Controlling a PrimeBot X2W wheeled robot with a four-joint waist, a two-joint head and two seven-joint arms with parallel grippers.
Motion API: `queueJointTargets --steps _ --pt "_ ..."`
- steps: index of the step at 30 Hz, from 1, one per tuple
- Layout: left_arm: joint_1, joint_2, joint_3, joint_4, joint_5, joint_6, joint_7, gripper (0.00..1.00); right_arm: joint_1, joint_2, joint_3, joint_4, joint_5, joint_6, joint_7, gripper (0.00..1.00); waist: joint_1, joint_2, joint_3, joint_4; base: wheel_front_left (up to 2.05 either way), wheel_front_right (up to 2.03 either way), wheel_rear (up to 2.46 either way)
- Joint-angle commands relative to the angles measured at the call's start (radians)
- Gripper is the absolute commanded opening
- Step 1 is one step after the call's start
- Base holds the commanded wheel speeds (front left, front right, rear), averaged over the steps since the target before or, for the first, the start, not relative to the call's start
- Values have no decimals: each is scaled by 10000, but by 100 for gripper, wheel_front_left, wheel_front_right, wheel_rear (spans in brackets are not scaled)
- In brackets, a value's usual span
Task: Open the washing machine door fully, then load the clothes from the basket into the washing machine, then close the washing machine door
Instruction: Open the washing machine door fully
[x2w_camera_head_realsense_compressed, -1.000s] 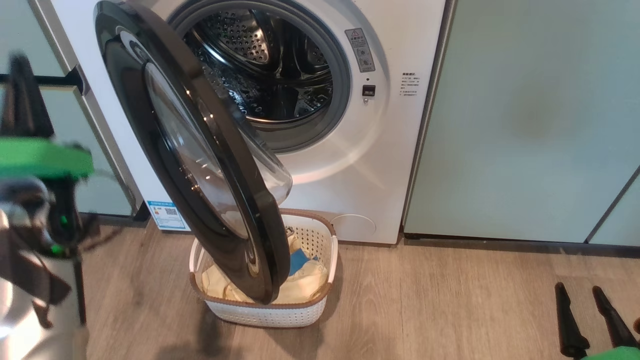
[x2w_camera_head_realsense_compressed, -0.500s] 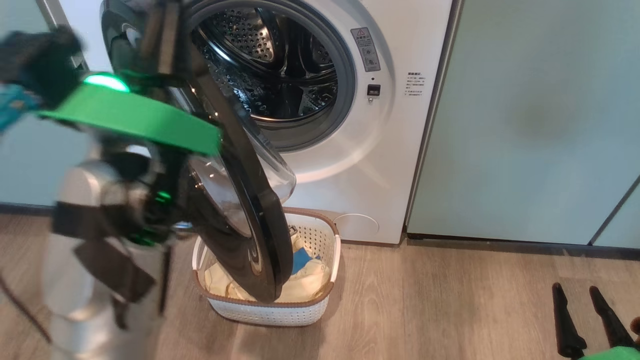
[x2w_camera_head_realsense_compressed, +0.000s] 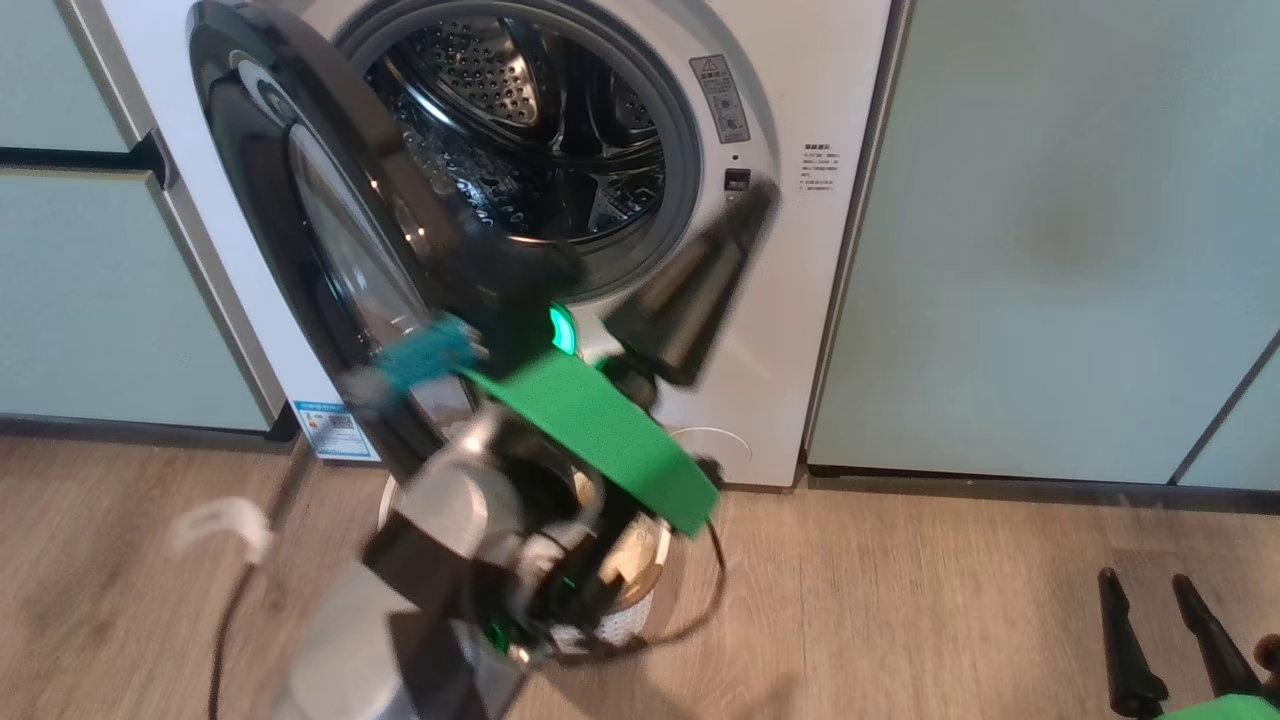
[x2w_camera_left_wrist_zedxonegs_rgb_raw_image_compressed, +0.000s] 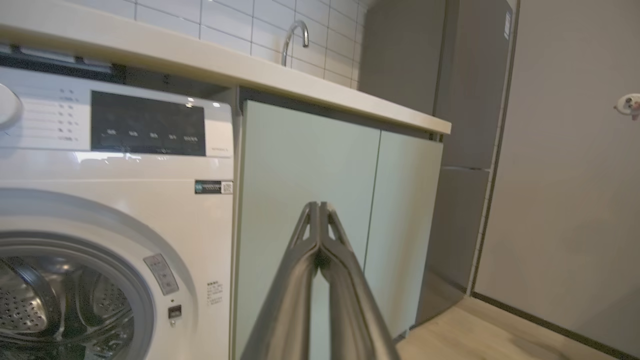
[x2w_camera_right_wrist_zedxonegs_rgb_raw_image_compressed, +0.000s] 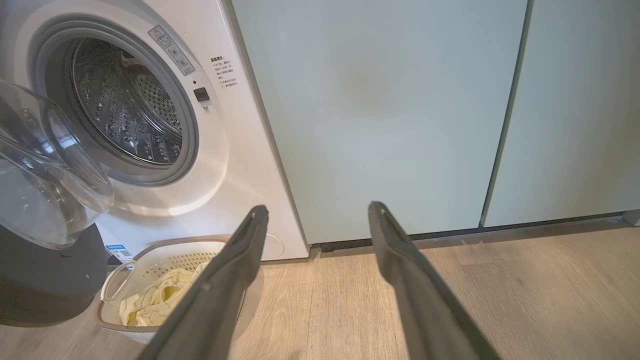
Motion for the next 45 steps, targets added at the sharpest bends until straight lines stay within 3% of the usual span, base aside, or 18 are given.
queueJointTargets --steps 1,19,31,45 --pt "-260 102 -10 -59 120 61 -87 0 -394 -324 219 -266 -2 -29 -97 100 0 0 9 -28 0 0 0" --pt "805 81 -2865 2108 850 651 -1695 0 -436 -436 280 -271 43 -29 -97 100 0 0 214 -298 0 0 0" --pt "1095 87 -3382 3963 1334 1044 -2633 0 -469 -399 267 -298 21 -29 -97 100 0 0 315 -257 0 0 0" --pt "1019 81 -3878 6359 1039 1518 -3878 0 -541 -396 316 -274 23 -29 -97 100 0 0 394 -281 0 0 0"
